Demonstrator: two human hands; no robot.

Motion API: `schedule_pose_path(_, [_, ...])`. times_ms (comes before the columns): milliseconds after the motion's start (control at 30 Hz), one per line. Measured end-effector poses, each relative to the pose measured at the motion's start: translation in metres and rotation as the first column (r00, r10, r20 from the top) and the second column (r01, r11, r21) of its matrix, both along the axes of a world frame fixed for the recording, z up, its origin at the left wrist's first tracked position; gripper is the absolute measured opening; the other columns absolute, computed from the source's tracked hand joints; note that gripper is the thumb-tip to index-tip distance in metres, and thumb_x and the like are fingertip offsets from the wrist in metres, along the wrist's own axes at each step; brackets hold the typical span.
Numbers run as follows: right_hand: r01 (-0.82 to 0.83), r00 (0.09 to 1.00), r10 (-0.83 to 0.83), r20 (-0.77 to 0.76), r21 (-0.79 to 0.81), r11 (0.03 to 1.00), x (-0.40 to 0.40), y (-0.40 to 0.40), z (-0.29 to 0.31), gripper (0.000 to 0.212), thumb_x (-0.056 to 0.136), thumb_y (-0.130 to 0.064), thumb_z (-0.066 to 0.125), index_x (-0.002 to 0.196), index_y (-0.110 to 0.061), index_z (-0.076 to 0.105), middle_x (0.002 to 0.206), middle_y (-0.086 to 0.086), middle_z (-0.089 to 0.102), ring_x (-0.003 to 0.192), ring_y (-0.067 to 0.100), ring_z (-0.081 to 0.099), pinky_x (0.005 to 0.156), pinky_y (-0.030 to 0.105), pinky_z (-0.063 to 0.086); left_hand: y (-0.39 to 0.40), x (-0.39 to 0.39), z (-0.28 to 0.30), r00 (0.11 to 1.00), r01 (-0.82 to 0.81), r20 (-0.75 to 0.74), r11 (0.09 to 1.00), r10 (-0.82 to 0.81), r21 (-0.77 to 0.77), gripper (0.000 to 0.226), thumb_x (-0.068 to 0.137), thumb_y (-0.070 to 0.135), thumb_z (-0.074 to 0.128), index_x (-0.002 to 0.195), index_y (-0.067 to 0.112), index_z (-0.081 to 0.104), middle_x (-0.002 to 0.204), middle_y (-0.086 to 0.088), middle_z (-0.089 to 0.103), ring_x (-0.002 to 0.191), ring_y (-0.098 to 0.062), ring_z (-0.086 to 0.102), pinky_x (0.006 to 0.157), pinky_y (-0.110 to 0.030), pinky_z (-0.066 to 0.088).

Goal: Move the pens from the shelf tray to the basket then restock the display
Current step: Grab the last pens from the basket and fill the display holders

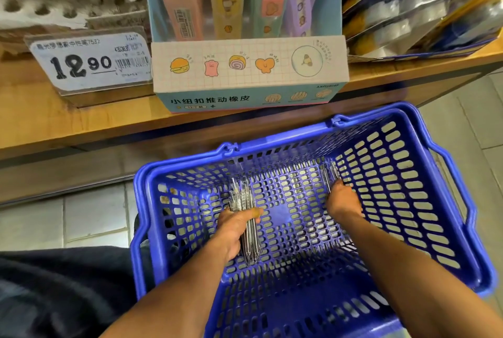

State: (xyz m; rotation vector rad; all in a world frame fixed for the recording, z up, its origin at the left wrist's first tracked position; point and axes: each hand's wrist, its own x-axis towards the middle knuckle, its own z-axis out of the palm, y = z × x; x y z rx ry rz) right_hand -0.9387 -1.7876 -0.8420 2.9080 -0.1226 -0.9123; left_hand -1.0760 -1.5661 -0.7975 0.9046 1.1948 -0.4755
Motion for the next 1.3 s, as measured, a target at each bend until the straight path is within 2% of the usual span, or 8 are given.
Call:
schedule_pose_path(267, [0.296, 0.899, -0.05, -0.435, 0.519, 0.802, -0.012, 0.04, 0.018, 0.006, 0.09, -0.01, 0.065, 0.092, -0.005, 0.063, 0.07, 0.006, 0.063, 0.054, 0.013, 0.06, 0.056, 0.026, 0.053, 0.002, -0.001, -0.004, 0.999, -0.022, -0.031, 0.999, 0.023, 0.036, 0.066, 0.062, 0.019, 0.09, 0.113, 0.003, 0.051, 0.101, -0.016, 0.074, 0.111, -0.032, 0.063, 0.105, -0.055, 0.044])
schedule_pose_path(400, [0.406, 0.804, 0.131, -0.58, 0.696, 0.593, -0.032, 0.07, 0.04, 0.011, 0.089, -0.008, 0.066, 0.097, -0.008, 0.058, 0.068, 0.003, 0.065, 0.055, 0.013, 0.061, 0.055, 0.024, 0.052, 0.001, -0.001, -0.002, 0.999, -0.034, -0.011, 0.998, 0.035, 0.043, 0.073, 0.063, 0.024, 0.09, 0.119, 0.006, 0.046, 0.125, -0.018, 0.062, 0.119, -0.032, 0.057, 0.105, -0.05, 0.044])
schedule_pose_path(533, [0.44, 0.767, 0.2, -0.609, 0.727, 0.527, -0.045, 0.094, 0.051, 0.017, 0.087, -0.007, 0.071, 0.096, -0.008, 0.057, 0.069, 0.007, 0.065, 0.056, 0.017, 0.061, 0.053, 0.023, 0.053, 0.003, -0.001, 0.006, 0.993, -0.053, 0.105, 0.997, 0.058, -0.052, 0.068, 0.063, 0.026, 0.086, 0.117, -0.007, 0.061, 0.105, -0.029, 0.069, 0.095, -0.042, 0.069, 0.088, -0.053, 0.056])
schedule_pose_path(733, [0.458, 0.772, 0.183, -0.609, 0.732, 0.504, -0.05, 0.101, 0.054, 0.018, 0.083, -0.006, 0.075, 0.091, -0.007, 0.059, 0.062, 0.004, 0.064, 0.05, 0.011, 0.059, 0.05, 0.023, 0.05, 0.001, -0.001, 0.009, 0.991, -0.071, 0.109, 0.997, 0.074, -0.028, 0.104, 0.058, 0.039, 0.089, 0.14, -0.006, 0.042, 0.132, -0.035, 0.053, 0.126, -0.052, 0.049, 0.107, -0.059, 0.041])
schedule_pose_path(1000, [0.521, 0.716, 0.211, -0.666, 0.71, 0.474, -0.038, 0.091, 0.053, 0.021, 0.077, -0.011, 0.08, 0.094, -0.005, 0.069, 0.074, 0.004, 0.072, 0.059, 0.01, 0.064, 0.057, 0.02, 0.054, 0.002, 0.0, 0.013, 0.997, -0.062, 0.056, 0.998, 0.061, 0.009, 0.078, 0.069, 0.025, 0.086, 0.132, -0.005, 0.05, 0.119, -0.03, 0.064, 0.106, -0.04, 0.065, 0.093, -0.054, 0.053])
schedule_pose_path(1100, [0.51, 0.761, 0.109, -0.639, 0.694, 0.509, -0.012, 0.074, 0.045, 0.022, 0.08, -0.026, 0.077, 0.097, -0.012, 0.072, 0.088, 0.006, 0.074, 0.064, 0.01, 0.065, 0.06, 0.02, 0.054, 0.001, 0.001, 0.012, 0.998, -0.059, 0.025, 0.998, 0.058, 0.013, 0.077, 0.067, 0.026, 0.087, 0.13, -0.002, 0.053, 0.117, -0.022, 0.066, 0.105, -0.036, 0.065, 0.096, -0.057, 0.051])
schedule_pose_path(1233, [0.132, 0.984, -0.17, 0.059, 0.411, 0.902, 0.02, 0.041, 0.018, 0.026, 0.092, -0.015, 0.064, 0.116, -0.005, 0.06, 0.115, 0.015, 0.065, 0.093, 0.026, 0.066, 0.083, 0.037, 0.056, 0.001, 0.001, 0.01, 0.997, -0.074, -0.004, 0.997, 0.074, 0.004, 0.073, 0.068, 0.025, 0.087, 0.127, -0.001, 0.054, 0.122, -0.021, 0.062, 0.114, -0.039, 0.061, 0.1, -0.063, 0.046])
schedule_pose_path(1300, [0.081, 0.986, -0.108, 0.128, 0.206, 0.975, 0.024, 0.028, 0.009, 0.041, 0.091, -0.006, 0.061, 0.129, -0.002, 0.047, 0.128, 0.02, 0.052, 0.106, 0.036, 0.061, 0.09, 0.044, 0.051, 0.001, -0.001, 0.008, 0.996, -0.084, -0.011, 0.996, 0.084, 0.004, 0.075, 0.068, 0.025, 0.088, 0.128, -0.001, 0.052, 0.123, -0.023, 0.06, 0.115, -0.041, 0.059, 0.1, -0.063, 0.046])
